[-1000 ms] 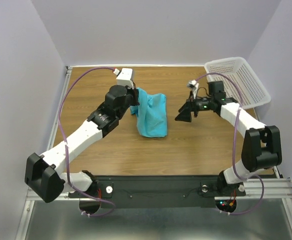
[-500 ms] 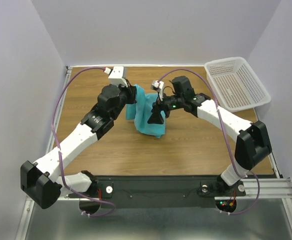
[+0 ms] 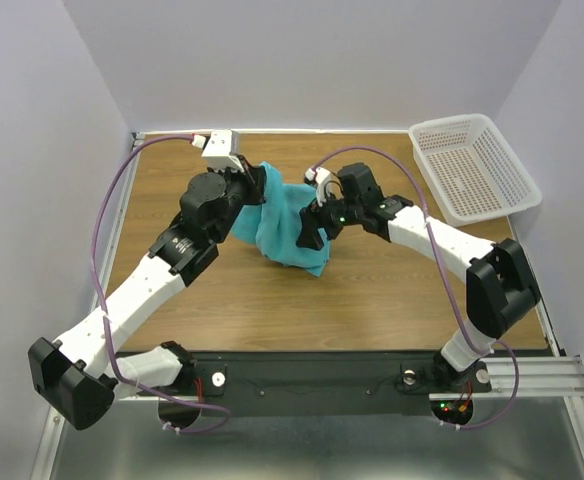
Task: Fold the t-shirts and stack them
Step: Flatten the tshirt out
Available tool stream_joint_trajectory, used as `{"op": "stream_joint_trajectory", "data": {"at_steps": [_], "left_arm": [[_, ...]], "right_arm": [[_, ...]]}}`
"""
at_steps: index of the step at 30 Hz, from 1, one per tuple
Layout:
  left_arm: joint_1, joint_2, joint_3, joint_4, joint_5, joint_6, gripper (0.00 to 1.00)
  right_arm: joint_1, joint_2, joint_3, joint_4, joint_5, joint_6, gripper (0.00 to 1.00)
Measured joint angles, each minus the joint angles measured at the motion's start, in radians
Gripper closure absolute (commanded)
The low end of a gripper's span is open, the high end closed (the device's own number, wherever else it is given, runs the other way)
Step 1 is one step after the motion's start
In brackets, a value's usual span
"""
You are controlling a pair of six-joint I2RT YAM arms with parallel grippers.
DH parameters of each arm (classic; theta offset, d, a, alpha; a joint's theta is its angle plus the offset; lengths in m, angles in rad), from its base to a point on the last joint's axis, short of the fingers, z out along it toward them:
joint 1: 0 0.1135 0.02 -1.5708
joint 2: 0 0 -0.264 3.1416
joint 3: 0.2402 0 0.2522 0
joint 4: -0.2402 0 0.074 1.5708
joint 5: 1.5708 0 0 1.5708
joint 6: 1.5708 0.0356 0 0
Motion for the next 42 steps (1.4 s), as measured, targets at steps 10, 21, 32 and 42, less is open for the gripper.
{"op": "stream_joint_trajectory", "data": {"at_steps": [10,21,32,42], "left_arm": [[0.002,-0.005,0.004,0.001,-0.014,0.000,1.00],[0.006,-0.032,0.004,-0.013,-0.028,0.001,1.00],[0.013,-0.127,-0.019,-0.040,-0.098,0.038,1.00],[0.019,-0.270,-0.089,-0.108,-0.071,0.060,1.00]], "right_arm": [[0.023,-0.003,-0.099,0.006,0.004,0.030,0.39],[0.031,0.114,-0.023,0.026,-0.005,0.091,0.99],[0.028,-0.077,0.137,-0.237,-0.053,-0.233,0.99],[-0.087,-0.137,0.611,-0.416,0.124,-0.372,0.99]]}}
